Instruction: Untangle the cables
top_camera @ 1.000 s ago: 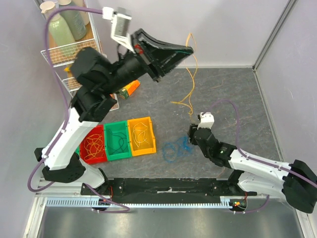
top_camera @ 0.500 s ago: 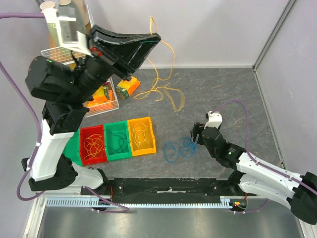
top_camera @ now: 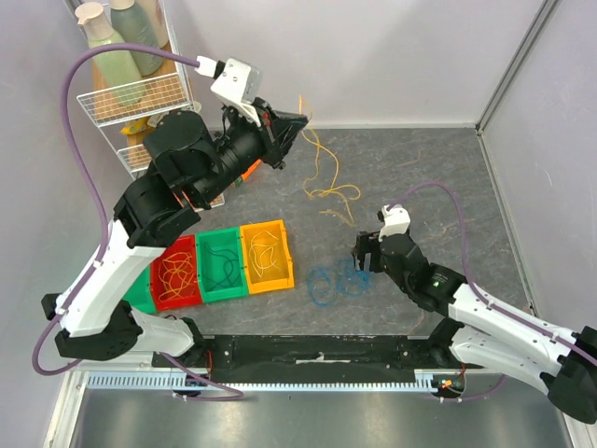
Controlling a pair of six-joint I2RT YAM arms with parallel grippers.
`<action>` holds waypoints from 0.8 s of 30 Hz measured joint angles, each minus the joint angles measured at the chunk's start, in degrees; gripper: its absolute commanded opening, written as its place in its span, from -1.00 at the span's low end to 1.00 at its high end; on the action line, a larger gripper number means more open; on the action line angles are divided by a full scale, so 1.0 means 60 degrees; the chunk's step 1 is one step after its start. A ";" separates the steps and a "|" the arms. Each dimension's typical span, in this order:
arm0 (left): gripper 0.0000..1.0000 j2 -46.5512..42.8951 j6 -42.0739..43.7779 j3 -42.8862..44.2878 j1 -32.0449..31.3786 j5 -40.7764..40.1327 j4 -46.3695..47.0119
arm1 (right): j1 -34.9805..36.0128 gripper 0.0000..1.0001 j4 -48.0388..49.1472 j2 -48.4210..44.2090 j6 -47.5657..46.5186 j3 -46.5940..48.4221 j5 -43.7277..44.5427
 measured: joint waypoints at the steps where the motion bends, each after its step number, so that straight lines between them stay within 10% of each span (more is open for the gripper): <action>1: -0.96 -0.0087 0.0135 -0.0117 0.0000 -0.0364 -0.0346 | -0.0004 0.74 -0.0044 0.0007 -0.0044 0.0000 -0.0025; 8: -0.97 -0.0718 0.0783 -0.0248 0.0772 -0.1931 -0.2084 | -0.0004 0.75 -0.0087 0.0350 -0.0390 0.0007 -0.0266; 24: -0.97 -0.1617 0.0874 -0.1785 0.7978 -0.3738 -0.4364 | -0.0022 0.77 -0.0204 0.0532 -0.0878 0.0277 -0.1075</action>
